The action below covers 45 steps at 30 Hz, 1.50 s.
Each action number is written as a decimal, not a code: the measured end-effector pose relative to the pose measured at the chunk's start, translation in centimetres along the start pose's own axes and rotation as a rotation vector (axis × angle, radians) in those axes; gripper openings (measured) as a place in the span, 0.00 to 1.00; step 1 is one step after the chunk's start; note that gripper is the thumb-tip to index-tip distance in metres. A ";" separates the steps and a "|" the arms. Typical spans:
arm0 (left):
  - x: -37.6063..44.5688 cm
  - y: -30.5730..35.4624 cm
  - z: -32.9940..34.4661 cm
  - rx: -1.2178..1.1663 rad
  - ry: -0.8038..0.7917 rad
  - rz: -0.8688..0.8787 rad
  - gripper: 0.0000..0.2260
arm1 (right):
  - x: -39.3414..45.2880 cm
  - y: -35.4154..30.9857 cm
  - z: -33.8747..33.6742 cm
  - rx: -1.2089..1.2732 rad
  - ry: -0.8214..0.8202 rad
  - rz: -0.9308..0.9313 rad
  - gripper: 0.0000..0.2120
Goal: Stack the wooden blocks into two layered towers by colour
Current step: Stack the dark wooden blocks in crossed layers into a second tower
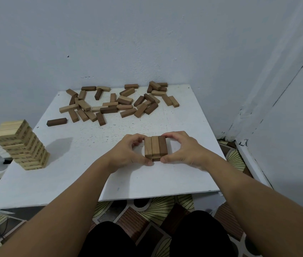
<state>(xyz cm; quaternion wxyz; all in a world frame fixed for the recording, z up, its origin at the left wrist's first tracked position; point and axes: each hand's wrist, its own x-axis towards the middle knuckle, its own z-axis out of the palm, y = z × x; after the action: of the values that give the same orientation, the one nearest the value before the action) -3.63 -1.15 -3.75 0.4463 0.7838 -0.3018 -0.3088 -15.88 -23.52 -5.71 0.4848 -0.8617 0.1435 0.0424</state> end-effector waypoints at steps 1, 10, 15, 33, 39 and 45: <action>0.0 0.0 0.0 0.014 0.008 -0.005 0.30 | 0.0 0.0 0.0 -0.007 -0.002 0.003 0.37; 0.6 -0.4 0.1 0.136 0.024 -0.044 0.32 | 0.0 -0.1 0.0 -0.074 0.004 0.018 0.41; 0.4 0.1 0.1 0.138 0.033 -0.071 0.33 | -0.2 -0.3 0.0 -0.089 0.013 0.010 0.38; -0.2 0.3 -0.6 -0.124 -0.025 -0.094 0.42 | -0.5 -0.4 -0.3 0.077 -0.027 -0.013 0.42; -0.3 0.4 -0.6 -0.156 -0.046 -0.073 0.34 | -0.7 -0.5 -0.4 0.103 -0.042 -0.013 0.38; -0.5 0.6 -0.5 -0.156 -0.046 -0.071 0.32 | -0.7 -0.5 -0.2 0.104 -0.043 -0.006 0.38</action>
<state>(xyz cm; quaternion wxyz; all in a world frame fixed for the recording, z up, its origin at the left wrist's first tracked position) -3.64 -0.77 -2.90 0.4877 0.7497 -0.2591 -0.3646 -16.38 -23.34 -5.03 0.5319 -0.8348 0.1326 0.0520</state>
